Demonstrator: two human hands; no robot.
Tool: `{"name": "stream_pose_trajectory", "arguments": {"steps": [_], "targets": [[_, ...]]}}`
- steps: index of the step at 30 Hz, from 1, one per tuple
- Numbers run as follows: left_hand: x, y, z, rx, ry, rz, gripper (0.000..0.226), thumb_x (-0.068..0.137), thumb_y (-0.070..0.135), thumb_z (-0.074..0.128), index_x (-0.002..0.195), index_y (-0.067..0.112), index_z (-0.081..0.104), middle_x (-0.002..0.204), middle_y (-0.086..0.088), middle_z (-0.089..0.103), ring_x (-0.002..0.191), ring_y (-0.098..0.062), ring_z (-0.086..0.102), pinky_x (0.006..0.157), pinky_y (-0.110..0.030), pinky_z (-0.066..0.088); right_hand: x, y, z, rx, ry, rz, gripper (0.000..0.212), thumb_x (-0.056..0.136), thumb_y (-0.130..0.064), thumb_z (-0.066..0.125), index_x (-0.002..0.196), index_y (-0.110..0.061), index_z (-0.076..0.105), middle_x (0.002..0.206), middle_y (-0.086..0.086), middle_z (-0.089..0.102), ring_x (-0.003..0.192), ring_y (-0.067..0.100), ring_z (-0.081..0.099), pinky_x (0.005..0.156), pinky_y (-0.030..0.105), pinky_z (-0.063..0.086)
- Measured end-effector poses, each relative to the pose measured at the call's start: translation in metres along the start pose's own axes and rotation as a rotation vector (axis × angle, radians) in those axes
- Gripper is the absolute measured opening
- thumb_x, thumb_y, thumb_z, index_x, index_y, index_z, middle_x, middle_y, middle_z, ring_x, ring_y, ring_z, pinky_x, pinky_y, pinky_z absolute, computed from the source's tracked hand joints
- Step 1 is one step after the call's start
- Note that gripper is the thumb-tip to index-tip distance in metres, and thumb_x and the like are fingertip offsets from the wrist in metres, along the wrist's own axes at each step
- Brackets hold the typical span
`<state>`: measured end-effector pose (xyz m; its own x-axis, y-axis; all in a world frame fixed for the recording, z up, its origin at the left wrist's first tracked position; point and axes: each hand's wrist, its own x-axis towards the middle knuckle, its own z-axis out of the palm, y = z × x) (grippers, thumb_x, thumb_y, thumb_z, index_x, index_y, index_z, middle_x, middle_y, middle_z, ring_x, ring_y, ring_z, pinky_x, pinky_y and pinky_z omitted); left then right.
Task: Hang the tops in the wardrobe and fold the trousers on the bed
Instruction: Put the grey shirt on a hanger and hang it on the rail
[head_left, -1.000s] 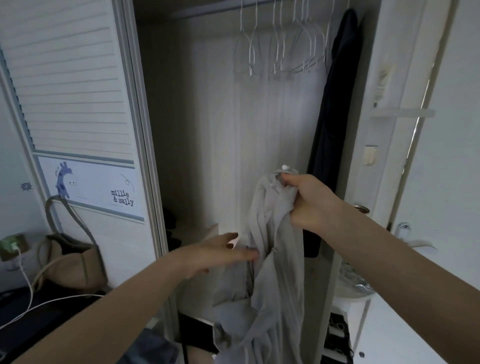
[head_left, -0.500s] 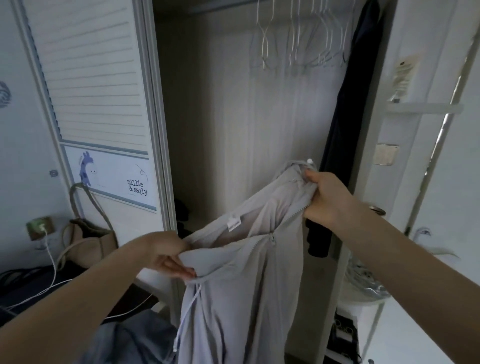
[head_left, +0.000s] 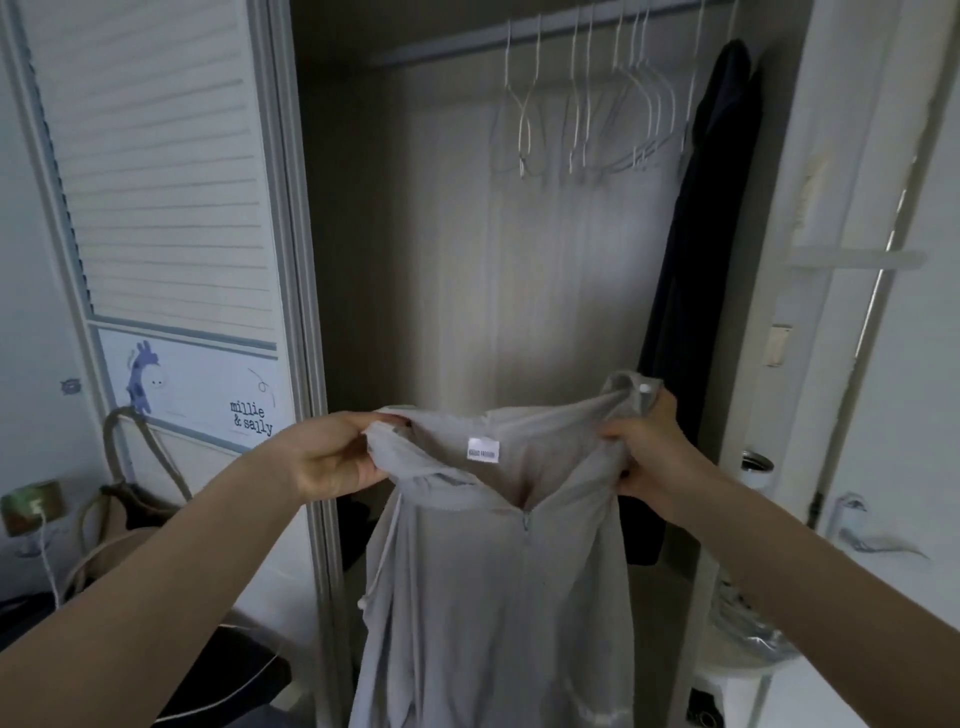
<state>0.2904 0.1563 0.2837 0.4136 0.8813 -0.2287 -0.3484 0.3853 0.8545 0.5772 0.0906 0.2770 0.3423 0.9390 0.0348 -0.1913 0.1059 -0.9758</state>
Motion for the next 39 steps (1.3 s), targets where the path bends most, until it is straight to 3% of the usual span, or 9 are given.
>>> {"name": "stream_pose_trajectory", "arguments": {"steps": [7,10,13,16,21,25,28,32,39], "targets": [[0.060,0.059,0.016,0.078,0.008,0.121,0.024,0.086,0.009,0.062,0.110,0.005,0.066,0.096,-0.017,0.072,0.087,-0.029,0.071,0.063,-0.043,0.060,0.027,-0.003,0.010,-0.386,0.083,0.027,0.073,0.090,-0.001,0.049,0.141,-0.040,0.013,0.113,0.004,0.050,0.097,0.026,0.057,0.080,0.052,0.056],[0.089,0.079,0.027,0.056,-0.025,0.136,0.017,0.096,0.009,0.052,0.104,0.003,0.066,0.086,-0.017,0.073,0.078,-0.027,0.071,0.058,-0.039,0.060,0.046,-0.010,0.014,-0.543,0.111,0.027,0.071,0.090,-0.009,0.051,0.139,-0.038,0.009,0.117,0.006,0.051,0.099,0.026,0.057,0.081,0.051,0.056],[0.115,0.098,0.045,0.106,-0.024,0.116,0.020,0.100,0.012,0.046,0.102,0.002,0.064,0.090,-0.018,0.068,0.086,-0.027,0.063,0.080,-0.041,0.056,0.061,-0.010,0.023,-0.769,0.028,0.086,0.066,0.087,-0.025,0.061,0.131,-0.033,0.012,0.112,0.006,0.057,0.087,0.020,0.063,0.065,0.035,0.060],[0.134,0.116,0.064,0.350,-0.084,0.026,0.022,0.097,0.011,0.050,0.098,-0.003,0.067,0.097,-0.020,0.067,0.089,-0.032,0.063,0.091,-0.044,0.048,0.084,-0.023,0.034,-0.944,0.038,0.102,0.058,0.086,-0.034,0.063,0.125,-0.027,0.020,0.111,0.008,0.060,0.087,0.023,0.067,0.069,0.038,0.059],[0.169,0.146,0.090,0.678,-0.135,-0.030,0.017,0.087,0.005,0.054,0.087,-0.005,0.068,0.087,-0.020,0.069,0.087,-0.034,0.063,0.094,-0.044,0.050,0.116,-0.084,0.049,-1.370,0.305,-0.176,0.033,0.086,-0.040,0.052,0.107,-0.015,0.047,0.121,0.011,0.057,0.105,0.031,0.058,0.080,0.032,0.048],[0.204,0.165,0.106,0.854,-0.241,0.011,0.016,0.086,0.005,0.059,0.088,-0.006,0.070,0.083,-0.021,0.071,0.070,-0.030,0.070,0.071,-0.037,0.059,0.134,-0.145,0.069,-1.213,0.764,-0.692,0.025,0.085,-0.024,0.049,0.105,-0.013,0.060,0.114,0.011,0.057,0.103,0.035,0.057,0.070,0.032,0.036],[0.225,0.174,0.111,0.950,-0.364,0.176,0.020,0.084,0.003,0.069,0.102,-0.006,0.071,0.096,-0.020,0.073,0.080,-0.025,0.072,0.072,-0.032,0.060,0.149,-0.192,0.072,-0.962,1.008,-0.914,0.028,0.088,-0.016,0.045,0.111,-0.011,0.060,0.121,0.013,0.052,0.110,0.036,0.050,0.072,0.033,0.034],[0.251,0.178,0.112,1.175,-0.394,0.627,0.007,0.080,0.002,0.075,0.087,0.001,0.074,0.084,-0.012,0.071,0.074,-0.012,0.065,0.066,-0.017,0.052,0.179,-0.246,0.064,-0.878,1.187,-1.007,0.031,0.091,-0.009,0.040,0.118,-0.007,0.057,0.126,0.016,0.049,0.116,0.035,0.046,0.087,0.039,0.040],[0.287,0.190,0.110,1.382,-0.226,1.105,0.009,0.084,0.020,0.073,0.080,0.013,0.070,0.077,-0.005,0.068,0.072,-0.013,0.058,0.071,-0.028,0.045,0.225,-0.301,0.037,-1.197,1.105,-0.840,0.031,0.090,-0.005,0.051,0.120,0.001,0.054,0.126,0.025,0.055,0.114,0.039,0.054,0.092,0.041,0.047]]}}
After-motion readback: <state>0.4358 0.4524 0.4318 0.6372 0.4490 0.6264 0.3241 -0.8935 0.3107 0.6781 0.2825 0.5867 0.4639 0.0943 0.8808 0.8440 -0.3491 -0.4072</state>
